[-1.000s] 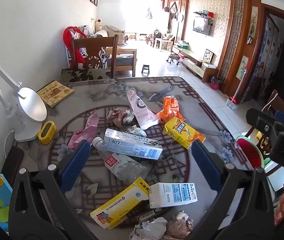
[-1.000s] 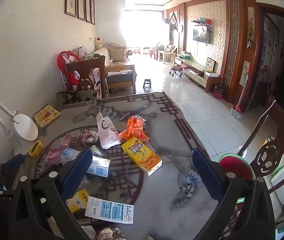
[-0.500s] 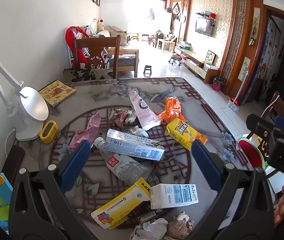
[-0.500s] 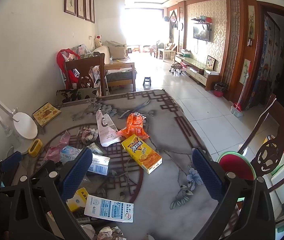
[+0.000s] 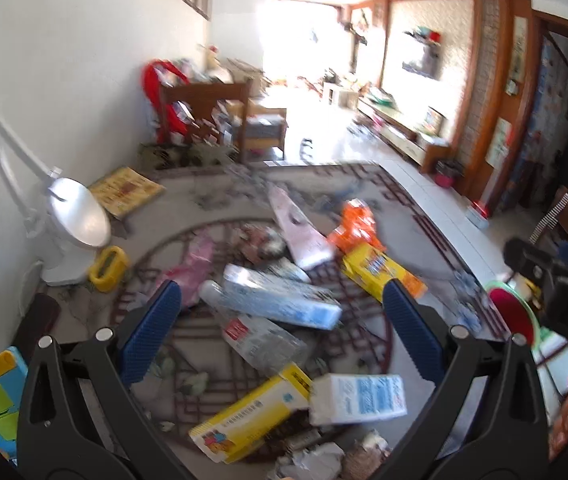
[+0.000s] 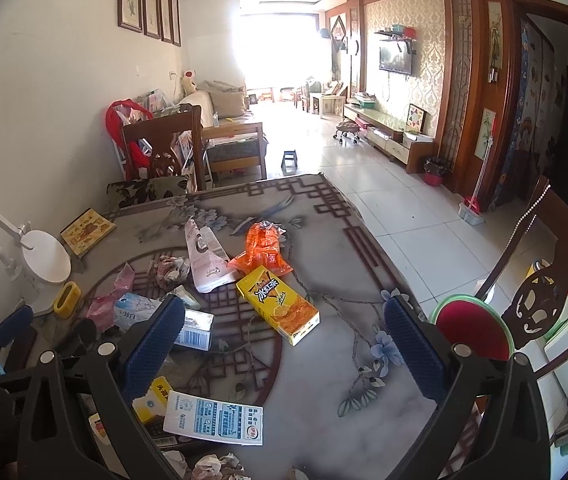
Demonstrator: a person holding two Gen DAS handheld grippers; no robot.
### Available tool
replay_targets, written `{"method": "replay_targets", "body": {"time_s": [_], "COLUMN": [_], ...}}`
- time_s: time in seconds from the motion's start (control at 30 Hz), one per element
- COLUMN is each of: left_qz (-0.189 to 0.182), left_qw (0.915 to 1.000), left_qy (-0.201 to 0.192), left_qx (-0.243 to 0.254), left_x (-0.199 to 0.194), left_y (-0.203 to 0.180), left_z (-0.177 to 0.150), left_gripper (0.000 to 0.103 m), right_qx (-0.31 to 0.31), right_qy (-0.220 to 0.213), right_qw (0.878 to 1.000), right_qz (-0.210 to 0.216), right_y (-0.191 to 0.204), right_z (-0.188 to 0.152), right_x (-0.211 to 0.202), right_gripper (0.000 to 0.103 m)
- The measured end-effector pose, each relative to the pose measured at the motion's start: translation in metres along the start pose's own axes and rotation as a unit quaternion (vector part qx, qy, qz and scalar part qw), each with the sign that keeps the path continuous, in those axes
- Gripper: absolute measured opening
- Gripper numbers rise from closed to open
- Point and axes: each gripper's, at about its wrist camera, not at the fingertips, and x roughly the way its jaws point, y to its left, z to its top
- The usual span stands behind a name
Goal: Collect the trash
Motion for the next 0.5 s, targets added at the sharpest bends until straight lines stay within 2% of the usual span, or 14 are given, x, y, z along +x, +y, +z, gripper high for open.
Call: {"method": "replay_targets", "body": {"time_s": [0.1,0.17,0.5], "left_qz": [0.024,0.023,0.005], "left_qw": [0.9989,0.9985,0.9994], "left_qy": [-0.039,-0.045,-0.034], "left_qx": [0.013,0.021,-0.007], "left_x": [-0.004,-0.003,0.001], "left_y": [0.001,0.001,0.006], "left_z": [0.000,0.000,0.000], "left_gripper": [0.099,0.099,0.099], "right_qx": [0.000,0.000,-0.005], "right_qy": [0.003,0.003,0.008], "right_qw": [1.000,1.000,1.000], "right_qz": [0.001,0.001,0.003], "right_y": [0.000,0.000,0.005], "right_z": [0.000,0.000,-0.001], "right_x": [0.002,0.003,0.010], "right_gripper": [0.096,0.096,0.096]}}
